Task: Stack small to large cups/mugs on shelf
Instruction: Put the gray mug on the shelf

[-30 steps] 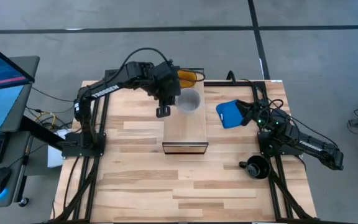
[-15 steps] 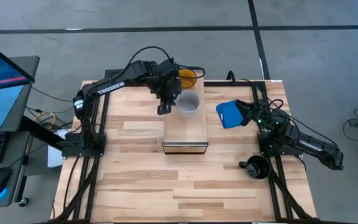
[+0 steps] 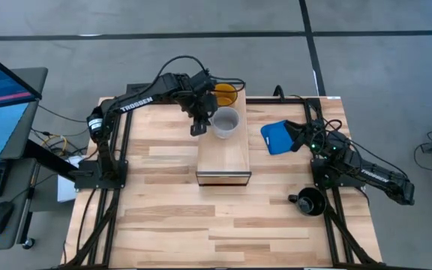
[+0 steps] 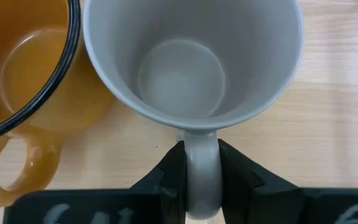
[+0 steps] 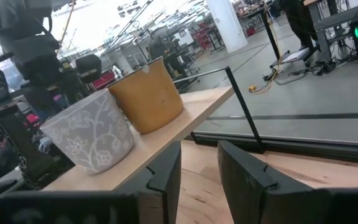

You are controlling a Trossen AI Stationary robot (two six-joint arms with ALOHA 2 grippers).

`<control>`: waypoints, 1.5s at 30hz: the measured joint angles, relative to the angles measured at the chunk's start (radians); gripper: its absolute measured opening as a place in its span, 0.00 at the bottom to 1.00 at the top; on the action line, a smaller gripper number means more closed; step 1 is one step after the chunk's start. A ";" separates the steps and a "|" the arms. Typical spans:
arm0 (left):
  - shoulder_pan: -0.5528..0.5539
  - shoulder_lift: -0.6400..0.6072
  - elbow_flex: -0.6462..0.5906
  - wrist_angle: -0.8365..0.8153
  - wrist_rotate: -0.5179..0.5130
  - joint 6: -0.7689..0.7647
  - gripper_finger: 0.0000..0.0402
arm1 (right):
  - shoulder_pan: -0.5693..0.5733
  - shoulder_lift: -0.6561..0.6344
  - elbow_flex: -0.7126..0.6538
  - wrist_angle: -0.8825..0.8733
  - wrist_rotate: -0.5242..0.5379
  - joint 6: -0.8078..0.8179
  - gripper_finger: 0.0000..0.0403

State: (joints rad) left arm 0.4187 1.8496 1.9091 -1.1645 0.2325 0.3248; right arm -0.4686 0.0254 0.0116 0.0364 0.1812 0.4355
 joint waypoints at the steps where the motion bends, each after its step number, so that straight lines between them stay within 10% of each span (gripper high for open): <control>1: 0.001 0.000 0.000 0.002 0.005 0.000 0.11 | 0.000 0.000 0.000 0.000 0.000 0.000 0.32; 45: -0.007 0.002 -0.002 -0.069 -0.056 -0.045 0.19 | 0.000 0.000 0.000 0.000 0.000 0.000 0.32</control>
State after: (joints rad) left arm 0.4118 1.8511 1.9068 -1.2331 0.1764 0.2802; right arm -0.4686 0.0251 0.0116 0.0364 0.1814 0.4358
